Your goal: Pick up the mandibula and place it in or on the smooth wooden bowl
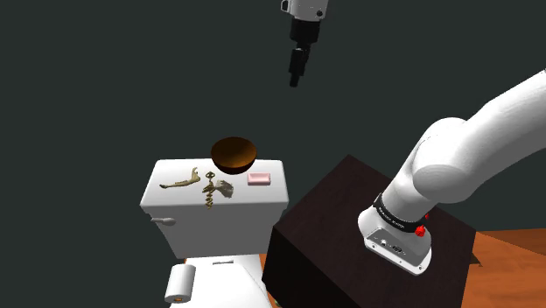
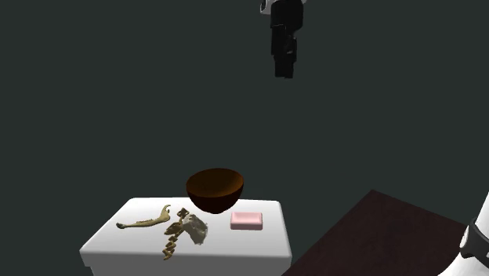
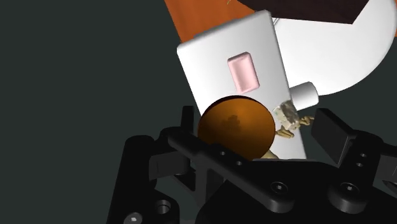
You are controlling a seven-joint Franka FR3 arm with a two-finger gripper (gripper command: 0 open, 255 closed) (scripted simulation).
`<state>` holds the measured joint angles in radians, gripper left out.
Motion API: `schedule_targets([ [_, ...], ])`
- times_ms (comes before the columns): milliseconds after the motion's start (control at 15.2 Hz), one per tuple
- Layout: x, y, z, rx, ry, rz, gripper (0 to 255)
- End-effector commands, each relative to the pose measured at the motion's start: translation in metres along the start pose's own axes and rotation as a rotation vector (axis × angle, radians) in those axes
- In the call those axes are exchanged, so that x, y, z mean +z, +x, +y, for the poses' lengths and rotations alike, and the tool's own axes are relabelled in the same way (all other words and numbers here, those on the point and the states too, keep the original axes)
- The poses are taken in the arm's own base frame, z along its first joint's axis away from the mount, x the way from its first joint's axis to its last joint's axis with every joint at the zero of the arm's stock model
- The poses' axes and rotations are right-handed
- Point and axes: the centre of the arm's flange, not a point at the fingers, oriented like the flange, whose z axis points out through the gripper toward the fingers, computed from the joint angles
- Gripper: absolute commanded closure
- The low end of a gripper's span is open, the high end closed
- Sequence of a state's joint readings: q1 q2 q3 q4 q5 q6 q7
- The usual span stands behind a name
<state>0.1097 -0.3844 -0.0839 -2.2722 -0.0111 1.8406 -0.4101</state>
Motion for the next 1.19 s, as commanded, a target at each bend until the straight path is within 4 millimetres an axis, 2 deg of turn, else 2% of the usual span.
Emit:
schedule_targets([
  [0, 0.015, 0.021, 0.001, -0.056, 0.003, -0.006, 0],
  [660, 0.101, 0.126, -0.015, -0.327, 0.022, -0.041, 0],
  [726, 0.060, 0.097, -0.026, 0.178, 0.019, -0.033, 0],
  [792, 0.060, 0.097, -0.026, 0.178, 0.019, -0.032, 0],
  [1122, 0.105, 0.142, -0.044, 0.040, -0.001, -0.027, 0],
])
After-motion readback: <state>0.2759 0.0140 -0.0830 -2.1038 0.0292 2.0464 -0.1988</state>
